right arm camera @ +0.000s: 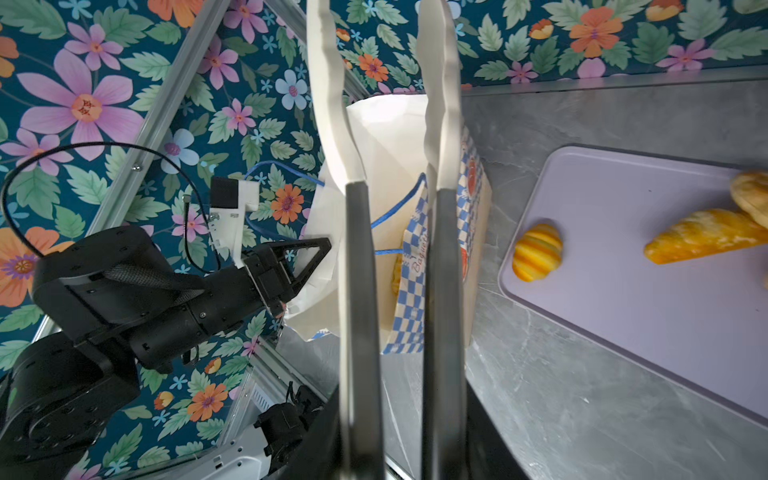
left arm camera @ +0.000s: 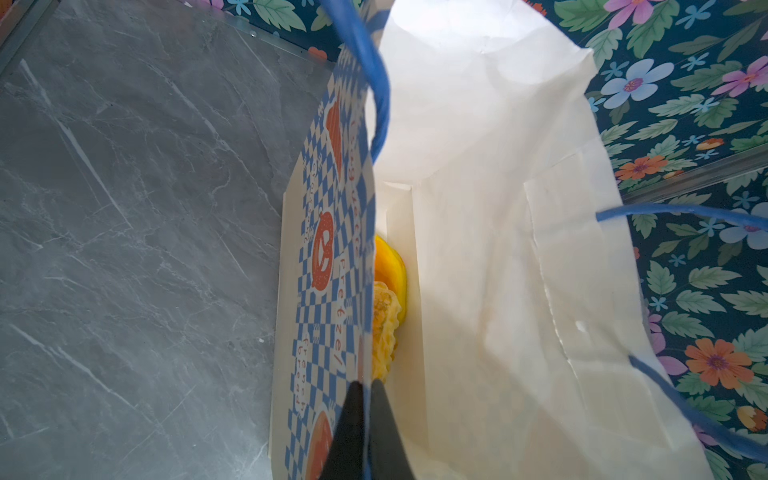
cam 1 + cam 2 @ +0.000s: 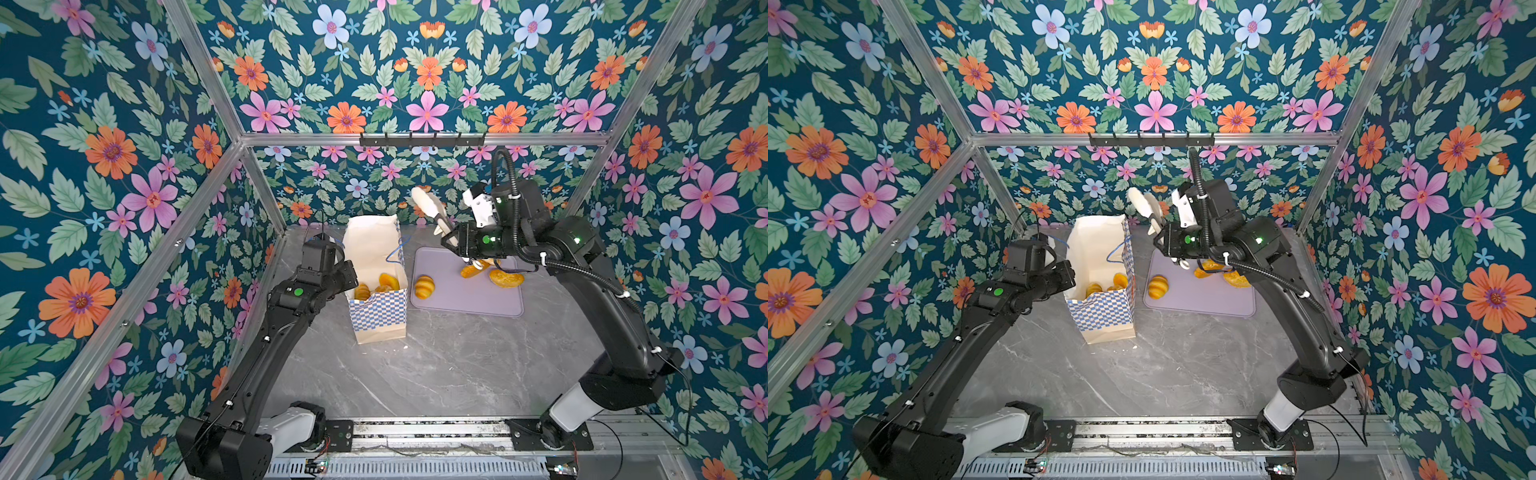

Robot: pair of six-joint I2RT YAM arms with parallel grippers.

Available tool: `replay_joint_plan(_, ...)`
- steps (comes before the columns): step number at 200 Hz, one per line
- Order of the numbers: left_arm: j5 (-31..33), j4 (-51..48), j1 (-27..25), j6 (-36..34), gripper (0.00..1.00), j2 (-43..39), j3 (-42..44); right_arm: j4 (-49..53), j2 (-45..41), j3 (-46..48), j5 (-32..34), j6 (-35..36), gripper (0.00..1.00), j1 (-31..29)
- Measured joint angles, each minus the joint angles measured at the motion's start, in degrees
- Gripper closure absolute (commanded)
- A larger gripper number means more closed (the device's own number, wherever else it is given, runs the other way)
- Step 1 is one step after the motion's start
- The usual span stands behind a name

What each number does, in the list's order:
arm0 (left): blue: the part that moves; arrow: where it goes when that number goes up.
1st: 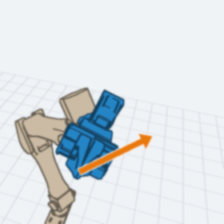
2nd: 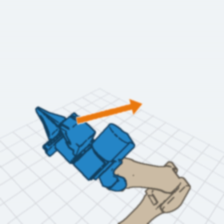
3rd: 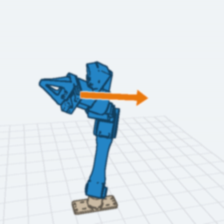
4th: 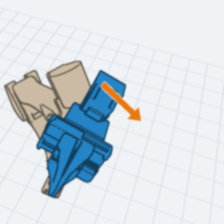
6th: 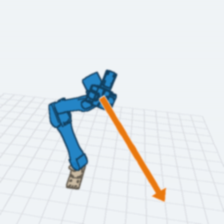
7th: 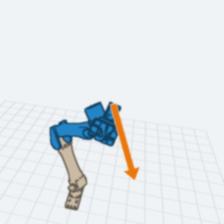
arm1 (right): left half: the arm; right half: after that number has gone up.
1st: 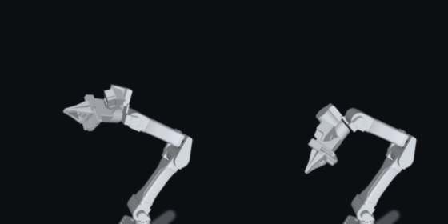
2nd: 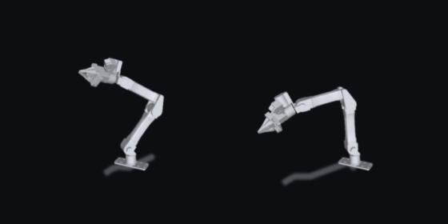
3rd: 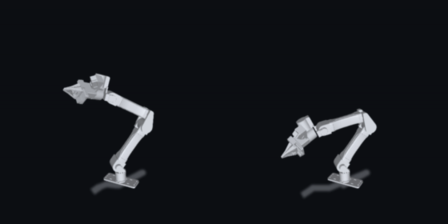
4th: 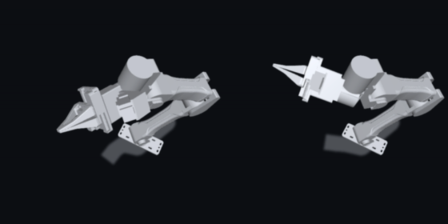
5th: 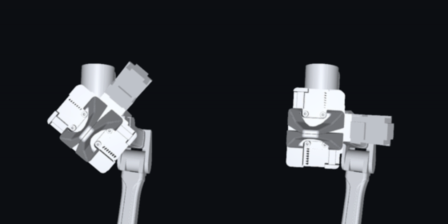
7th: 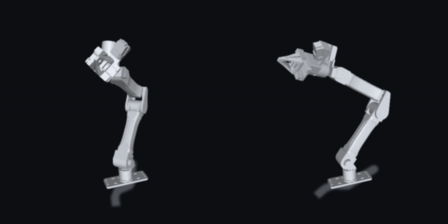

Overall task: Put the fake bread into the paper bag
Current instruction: 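Withdraw the tongs from the bag back over the lavender tray, then move the tongs to the tray's far edge and pinch the oval yellow bun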

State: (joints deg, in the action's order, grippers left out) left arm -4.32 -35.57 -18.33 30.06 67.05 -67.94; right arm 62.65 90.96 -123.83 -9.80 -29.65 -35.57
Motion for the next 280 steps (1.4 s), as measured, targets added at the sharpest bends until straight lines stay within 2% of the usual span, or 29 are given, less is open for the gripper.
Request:
replay_joint_plan(43,-0.02,0.39,0.0,0.0,0.95,0.33,0.0,-1.09,-6.69,11.85,0.04,0.24,0.64,9.09)
replay_joint_plan(98,-0.24,0.76,0.0,0.0,0.95,0.46,0.0,-4.28,-13.64,29.18,-4.37,0.24,0.64,22.97)
replay_joint_plan(143,-0.28,0.9,0.0,0.0,0.95,0.46,0.09,-7.67,-16.33,42.45,-7.93,0.26,0.64,33.16)
replay_joint_plan(185,-0.46,1.01,0.0,-0.02,0.95,0.46,0.13,-9.68,-17.18,50.05,-10.25,0.72,0.64,41.18)
replay_joint_plan(224,-0.92,1.51,0.0,-0.02,0.95,0.63,0.33,-11.43,-16.37,54.58,-12.04,1.77,0.62,46.34)
replay_joint_plan(280,-1.49,2.05,0.0,-0.04,0.95,0.96,0.33,-13.11,-12.9,57.05,-12.15,3.45,0.61,47.12)
